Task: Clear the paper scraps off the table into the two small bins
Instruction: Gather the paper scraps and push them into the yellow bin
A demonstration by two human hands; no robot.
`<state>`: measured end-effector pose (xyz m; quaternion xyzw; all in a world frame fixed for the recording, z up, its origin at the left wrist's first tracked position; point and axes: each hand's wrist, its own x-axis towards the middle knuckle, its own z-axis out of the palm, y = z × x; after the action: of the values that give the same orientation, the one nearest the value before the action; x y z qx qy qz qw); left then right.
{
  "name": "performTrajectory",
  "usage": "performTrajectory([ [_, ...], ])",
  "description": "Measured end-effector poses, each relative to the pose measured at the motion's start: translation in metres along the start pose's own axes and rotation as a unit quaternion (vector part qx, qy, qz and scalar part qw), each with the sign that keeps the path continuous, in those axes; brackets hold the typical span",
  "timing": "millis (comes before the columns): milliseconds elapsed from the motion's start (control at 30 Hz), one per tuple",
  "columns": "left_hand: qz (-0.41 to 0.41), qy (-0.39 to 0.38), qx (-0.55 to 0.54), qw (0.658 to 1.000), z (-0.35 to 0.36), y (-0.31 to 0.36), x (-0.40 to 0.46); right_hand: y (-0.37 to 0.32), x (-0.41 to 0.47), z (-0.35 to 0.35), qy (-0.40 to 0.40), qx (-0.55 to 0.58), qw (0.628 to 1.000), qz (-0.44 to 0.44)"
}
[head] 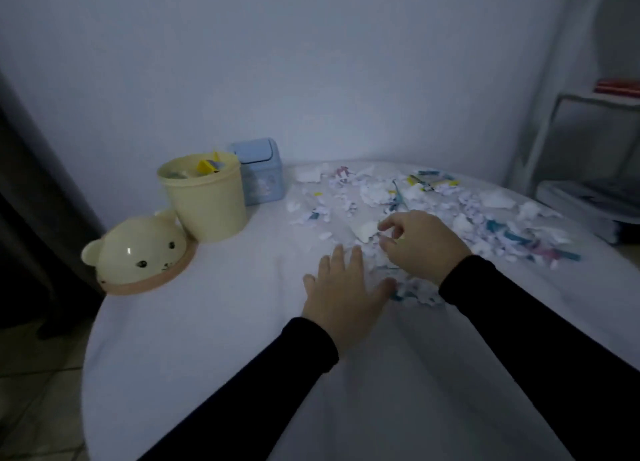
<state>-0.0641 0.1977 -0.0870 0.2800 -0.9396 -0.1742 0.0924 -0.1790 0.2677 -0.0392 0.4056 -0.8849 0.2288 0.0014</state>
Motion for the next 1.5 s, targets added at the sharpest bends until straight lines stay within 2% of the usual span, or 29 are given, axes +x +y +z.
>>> performTrajectory([
  [67, -0.008, -0.056, 0.004, 0.998, 0.018, 0.017, -0.012, 0.018, -0.030, 0.002, 0.010, -0.052, 0.998, 0.023],
  [167, 0.024, -0.086, 0.028, 0.996, 0.027, 0.032, -0.020, 0.029, -0.058, 0.019, -0.002, -0.083, 0.996, 0.028],
  [300, -0.007, -0.051, 0.023, 0.998, 0.031, 0.043, -0.024, 0.061, -0.066, 0.024, -0.021, -0.110, 0.988, 0.107],
  [467, -0.043, -0.039, 0.032, 0.998, 0.040, 0.061, -0.020, 0.089, -0.062, 0.019, -0.001, -0.086, 0.986, 0.142],
  [567, -0.058, -0.023, 0.032, 0.998, 0.049, 0.075, -0.004, 0.101, -0.054, 0.013, 0.040, -0.031, 0.985, 0.163],
  [667, -0.072, -0.017, 0.041, 0.996, 0.058, 0.088, 0.014, 0.117, -0.042, 0.008, 0.091, -0.033, 0.978, 0.185],
  [800, -0.074, 0.005, 0.050, 0.996, 0.069, 0.102, 0.035, 0.139, -0.024, 0.009, 0.089, -0.050, 0.966, 0.240],
  [867, -0.061, 0.016, 0.041, 0.997, 0.073, 0.107, 0.045, 0.145, -0.016, 0.008, 0.096, -0.043, 0.965, 0.242],
  [1033, -0.055, 0.052, 0.036, 0.996, 0.078, 0.114, 0.069, 0.161, 0.007, 0.000, 0.189, -0.059, 0.955, 0.220],
  [1367, -0.075, 0.038, 0.054, 0.995, 0.078, 0.114, 0.096, 0.185, 0.046, 0.001, 0.106, -0.059, 0.955, 0.269],
  [1500, -0.058, 0.031, 0.047, 0.997, 0.077, 0.111, 0.105, 0.184, 0.051, 0.004, 0.089, -0.073, 0.960, 0.253],
])
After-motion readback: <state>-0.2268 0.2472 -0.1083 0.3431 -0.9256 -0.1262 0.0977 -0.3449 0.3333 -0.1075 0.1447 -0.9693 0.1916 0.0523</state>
